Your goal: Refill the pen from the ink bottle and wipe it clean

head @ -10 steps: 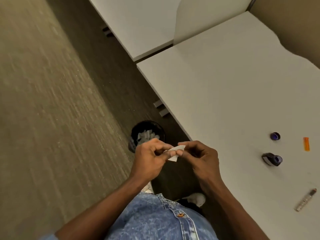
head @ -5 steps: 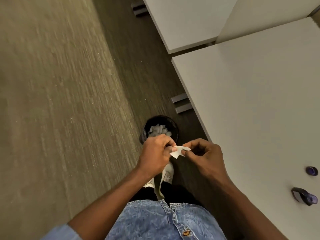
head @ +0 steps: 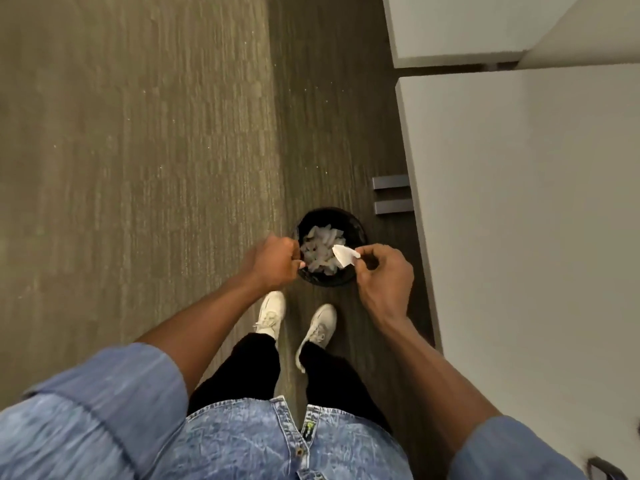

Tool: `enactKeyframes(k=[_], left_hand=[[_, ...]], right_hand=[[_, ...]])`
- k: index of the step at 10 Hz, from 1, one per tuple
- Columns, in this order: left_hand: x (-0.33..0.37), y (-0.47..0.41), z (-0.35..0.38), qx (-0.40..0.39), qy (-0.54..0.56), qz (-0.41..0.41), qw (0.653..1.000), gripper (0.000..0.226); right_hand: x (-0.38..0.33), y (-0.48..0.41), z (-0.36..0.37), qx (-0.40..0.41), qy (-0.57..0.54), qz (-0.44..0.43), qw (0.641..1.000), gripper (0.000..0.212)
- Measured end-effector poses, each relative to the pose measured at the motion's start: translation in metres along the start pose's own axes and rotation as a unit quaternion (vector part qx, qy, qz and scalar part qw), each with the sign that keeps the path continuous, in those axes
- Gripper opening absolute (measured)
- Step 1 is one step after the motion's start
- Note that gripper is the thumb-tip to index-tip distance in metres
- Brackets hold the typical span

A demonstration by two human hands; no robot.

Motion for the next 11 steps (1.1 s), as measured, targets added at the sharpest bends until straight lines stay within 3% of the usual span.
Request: enactKeyframes(k=[2, 5, 7, 9, 10, 11], left_hand=[[-0.030, -0.044, 0.044, -0.057, -0.052, 0.017, 0.997, 0.026], [-0.050, -0.112, 0.095, -0.068, -0.067, 0.053, 0.994, 0.024], [-0.075, -0.163, 0.132, -0.039, -0.096, 0.062, 0.993, 0.027], [-0.078, -0.180, 0.147, -0.030, -0.111, 0.073, 0.991, 0.025], [-0.075, -0.179, 0.150, -0.031, -0.129, 0.088, 0.987, 0.025], [-0.075, -0.174, 0.148, -0.040, -0.123, 0.082, 0.988, 0.025]], right_hand=[[0.031, -0.019, 0.063, -0.040, 0.101, 0.002, 0.994, 0.023], [0.091, -0.051, 0.167, -0.072, 0.098, 0.049, 0.991, 0.027], [0.151, -0.077, 0.244, -0.108, 0.095, 0.051, 0.988, 0.011], [0.159, -0.086, 0.261, -0.094, 0.129, 0.044, 0.986, 0.006], [0.150, -0.087, 0.259, -0.107, 0.170, 0.012, 0.980, 0.040], [0.138, -0.079, 0.252, -0.147, 0.149, -0.005, 0.978, 0.035]])
Point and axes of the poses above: each hand's wrist, its own y-axis away from the middle knuckle, its own z-axis out of the palm, x = y × z, the point moved 9 cm from there along -y, towards the middle knuckle, and after that the axes turned 15 degrees about -z, right-handed, at the moved point
